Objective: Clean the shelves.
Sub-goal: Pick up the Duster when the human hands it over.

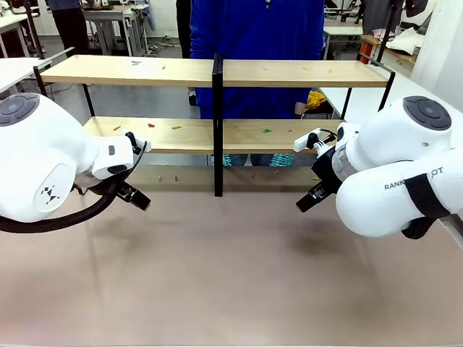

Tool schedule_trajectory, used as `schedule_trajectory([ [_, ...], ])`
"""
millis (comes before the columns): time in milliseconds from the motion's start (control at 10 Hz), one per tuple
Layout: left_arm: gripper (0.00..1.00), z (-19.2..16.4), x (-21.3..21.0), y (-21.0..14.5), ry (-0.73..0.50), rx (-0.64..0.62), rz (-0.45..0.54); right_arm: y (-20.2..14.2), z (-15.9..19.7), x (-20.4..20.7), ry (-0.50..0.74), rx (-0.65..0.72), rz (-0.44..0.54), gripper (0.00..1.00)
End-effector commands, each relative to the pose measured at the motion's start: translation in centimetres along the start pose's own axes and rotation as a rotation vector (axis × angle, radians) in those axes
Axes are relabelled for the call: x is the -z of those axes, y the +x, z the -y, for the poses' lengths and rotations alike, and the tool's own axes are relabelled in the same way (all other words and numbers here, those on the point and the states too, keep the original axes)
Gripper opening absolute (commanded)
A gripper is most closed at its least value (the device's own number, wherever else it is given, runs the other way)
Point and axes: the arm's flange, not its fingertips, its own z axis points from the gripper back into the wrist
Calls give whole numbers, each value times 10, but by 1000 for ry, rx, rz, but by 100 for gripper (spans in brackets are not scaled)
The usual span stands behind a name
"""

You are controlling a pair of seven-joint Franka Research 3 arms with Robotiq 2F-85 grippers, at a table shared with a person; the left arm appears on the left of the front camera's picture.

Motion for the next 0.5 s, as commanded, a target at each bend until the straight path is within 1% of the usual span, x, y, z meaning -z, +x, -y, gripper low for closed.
schedule_trajectory([
  [0, 100, 0, 0, 0, 0, 1, 0, 0, 0, 0, 0, 1, 0, 100],
  [400, 100, 0, 0, 0, 0, 1, 0, 0, 0, 0, 0, 1, 0, 100],
])
